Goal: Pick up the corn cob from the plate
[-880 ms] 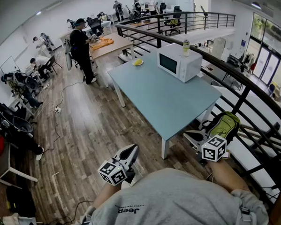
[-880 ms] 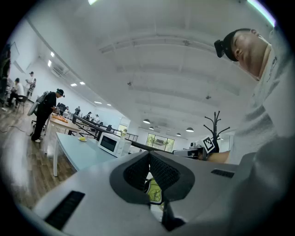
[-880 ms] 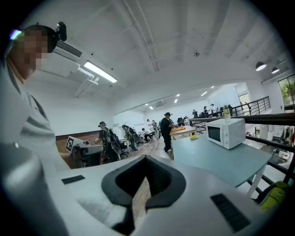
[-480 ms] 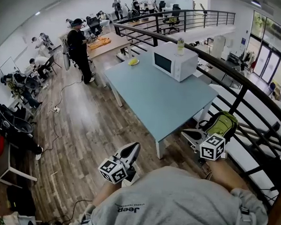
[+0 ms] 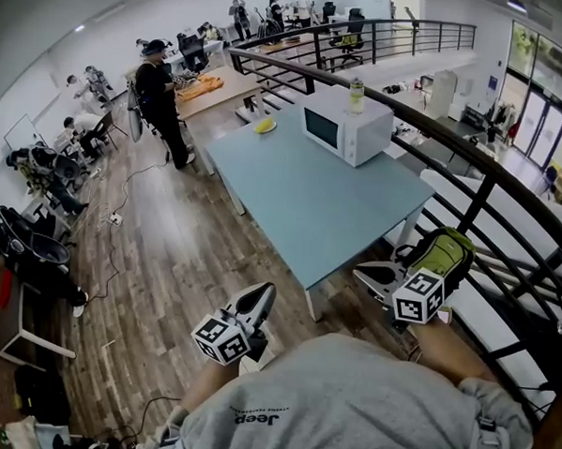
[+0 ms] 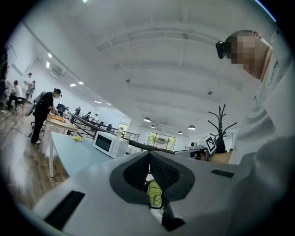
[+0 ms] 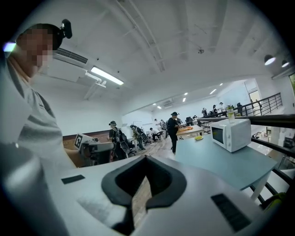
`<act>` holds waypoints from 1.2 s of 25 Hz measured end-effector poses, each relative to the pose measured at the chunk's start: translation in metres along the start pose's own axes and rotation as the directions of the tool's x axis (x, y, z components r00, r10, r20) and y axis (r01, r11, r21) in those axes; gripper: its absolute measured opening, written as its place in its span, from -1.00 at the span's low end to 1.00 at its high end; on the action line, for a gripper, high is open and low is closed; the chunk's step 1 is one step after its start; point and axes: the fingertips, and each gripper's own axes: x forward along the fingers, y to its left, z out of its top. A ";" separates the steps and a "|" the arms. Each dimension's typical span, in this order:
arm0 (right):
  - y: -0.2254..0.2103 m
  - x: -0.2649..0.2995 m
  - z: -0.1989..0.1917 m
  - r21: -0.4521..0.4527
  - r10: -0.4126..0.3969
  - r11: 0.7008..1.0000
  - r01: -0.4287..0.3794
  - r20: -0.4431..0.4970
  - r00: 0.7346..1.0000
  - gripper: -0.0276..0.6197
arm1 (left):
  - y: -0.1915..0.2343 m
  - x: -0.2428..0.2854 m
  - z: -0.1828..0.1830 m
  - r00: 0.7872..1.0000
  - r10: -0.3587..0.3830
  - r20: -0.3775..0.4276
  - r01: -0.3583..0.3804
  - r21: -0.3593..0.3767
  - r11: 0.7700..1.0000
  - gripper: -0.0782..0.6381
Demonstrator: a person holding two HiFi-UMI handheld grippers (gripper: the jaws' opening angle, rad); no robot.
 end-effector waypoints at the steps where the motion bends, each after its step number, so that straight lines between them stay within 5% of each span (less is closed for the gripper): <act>1: -0.002 -0.001 -0.002 -0.003 0.009 1.000 -0.009 -0.001 1.000 -0.87 | -0.001 0.003 0.000 1.000 0.004 0.000 -0.004 -0.002 1.000 -0.73; 13: -0.040 0.028 -0.025 0.067 0.104 0.992 -0.102 -0.017 0.994 -0.87 | 0.031 0.041 -0.019 0.997 0.023 -0.068 -0.026 -0.040 0.999 -0.73; 21: -0.108 0.106 -0.003 0.068 0.011 0.998 -0.010 -0.014 1.000 -0.87 | 0.147 0.098 -0.007 0.995 -0.073 -0.065 0.068 -0.073 0.995 -0.73; 30: -0.190 0.228 0.054 0.120 -0.159 0.980 0.159 -0.008 0.987 -0.87 | 0.303 0.188 0.062 0.962 -0.254 -0.098 0.251 -0.048 0.967 -0.73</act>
